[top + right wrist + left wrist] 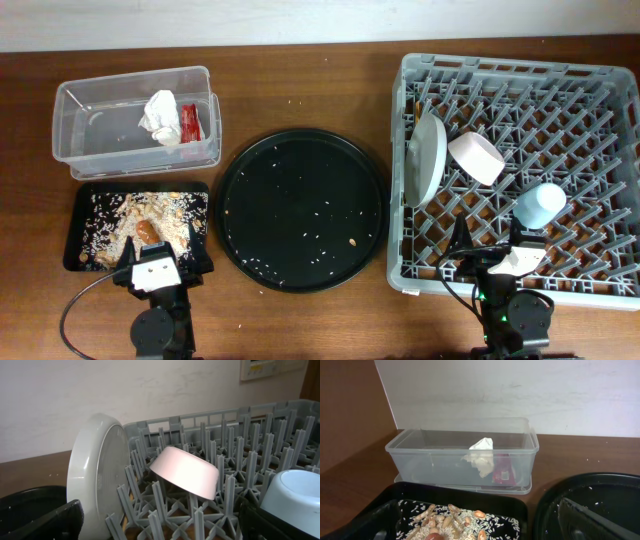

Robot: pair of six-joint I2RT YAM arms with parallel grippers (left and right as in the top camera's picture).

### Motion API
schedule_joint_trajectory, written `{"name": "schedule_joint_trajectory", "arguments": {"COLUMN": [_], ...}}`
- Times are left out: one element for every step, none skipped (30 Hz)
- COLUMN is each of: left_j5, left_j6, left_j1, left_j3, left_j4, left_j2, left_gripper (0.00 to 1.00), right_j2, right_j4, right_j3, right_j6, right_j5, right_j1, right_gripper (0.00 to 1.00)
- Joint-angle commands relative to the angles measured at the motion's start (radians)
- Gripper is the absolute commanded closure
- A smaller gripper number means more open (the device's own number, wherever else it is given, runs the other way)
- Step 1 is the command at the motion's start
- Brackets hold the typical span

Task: Sort waste into correct bins and load items into the dishwasher rack

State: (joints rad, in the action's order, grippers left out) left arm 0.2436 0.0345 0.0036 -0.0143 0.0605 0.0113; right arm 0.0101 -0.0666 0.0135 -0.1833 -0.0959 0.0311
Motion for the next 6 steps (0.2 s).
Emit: {"name": "schedule_joint_trajectory", "arguments": {"left_j5": [0.014,0.014,0.014,0.014,0.014,0.014], "left_j6": [0.012,0.012,0.012,0.012,0.012,0.012], "left_j1": [0.006,0.006,0.006,0.006,0.006,0.006], "left_j3": [0.005,0.005,0.005,0.005,0.005,0.005], "left_j4": [0.001,0.001,0.001,0.001,0.001,0.001], "left_j2": [-0.003,-0.003,-0.003,-0.003,-0.003,-0.003], "left_gripper": [0.0,0.0,0.0,0.0,0.0,0.0], "right_j2": [-0.006,-0.006,-0.007,-0.006,-0.006,-0.006], "right_j4": [-0.003,-0.003,-0.003,-0.003,-0.003,-0.003], "right_j3": [-0.008,-0.008,-0.008,-0.008,-0.008,-0.008], "right_j6": [0.0,0.0,0.0,0.0,0.0,0.0], "right_j5": [-0.013,-0.013,-0.013,-0.013,-0.013,-0.013], "right_j1": [-0.006,-0.006,-0.006,-0.006,-0.006,-0.006], "right_gripper": [0.02,0.02,0.02,0.02,0.02,0.02]}}
